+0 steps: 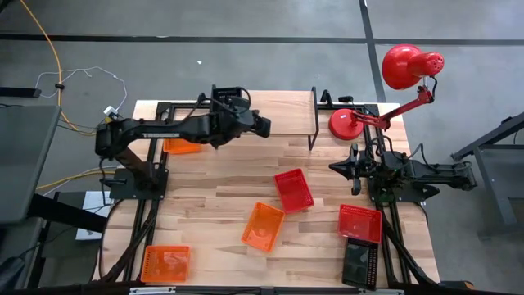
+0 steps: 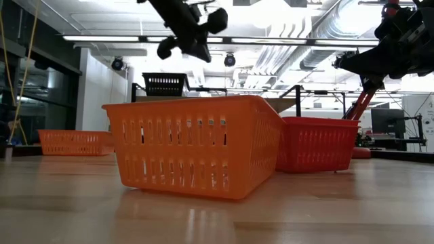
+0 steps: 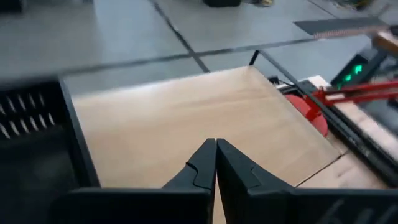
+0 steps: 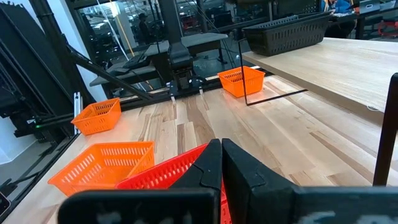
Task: Stack baskets on shelf by color
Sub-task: Stack the left black basket on top of the black basket on the shelf, then stack the black basket on top of the stacked black baskets on the shelf
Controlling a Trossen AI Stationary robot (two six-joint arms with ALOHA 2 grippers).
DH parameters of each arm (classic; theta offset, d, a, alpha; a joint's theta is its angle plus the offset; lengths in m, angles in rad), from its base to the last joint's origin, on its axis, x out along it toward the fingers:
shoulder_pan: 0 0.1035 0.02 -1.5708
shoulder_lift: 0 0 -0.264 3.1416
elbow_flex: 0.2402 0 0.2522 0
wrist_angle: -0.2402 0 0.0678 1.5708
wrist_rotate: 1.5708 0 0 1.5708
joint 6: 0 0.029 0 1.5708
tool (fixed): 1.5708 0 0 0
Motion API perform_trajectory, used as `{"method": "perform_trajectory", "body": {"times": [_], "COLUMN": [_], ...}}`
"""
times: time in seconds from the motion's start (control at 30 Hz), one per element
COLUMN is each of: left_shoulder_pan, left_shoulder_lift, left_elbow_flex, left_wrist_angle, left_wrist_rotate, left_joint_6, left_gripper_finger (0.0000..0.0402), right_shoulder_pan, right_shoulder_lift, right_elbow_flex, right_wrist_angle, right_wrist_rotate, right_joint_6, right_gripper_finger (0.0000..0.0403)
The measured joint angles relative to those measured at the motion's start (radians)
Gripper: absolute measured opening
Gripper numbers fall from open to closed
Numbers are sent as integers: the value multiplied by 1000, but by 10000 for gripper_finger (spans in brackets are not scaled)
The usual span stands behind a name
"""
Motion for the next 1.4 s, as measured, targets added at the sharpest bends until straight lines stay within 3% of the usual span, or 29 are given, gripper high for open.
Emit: {"method": "perform_trajectory", "body": {"times": [0.3,1.1,1.4], "left_shoulder_pan": [11,9,-43], "left_shoulder_lift": [32,30,-55], "left_elbow_flex": [1,1,3], "left_wrist_angle": [-70,-284,-298], "left_wrist_rotate": [-41,-35,-60], "left_joint_6": [-202,-217,-216], "left_gripper_finger": [0,0,0], "right_shoulder_pan": [0,0,0], "right_shoulder_lift": [0,0,0], "right_elbow_flex": [0,0,0], "right_wrist_angle": [0,0,0], "right_wrist_rotate": [0,0,0], "right_joint_6": [0,0,0], "right_gripper_finger": [0,0,0]}}
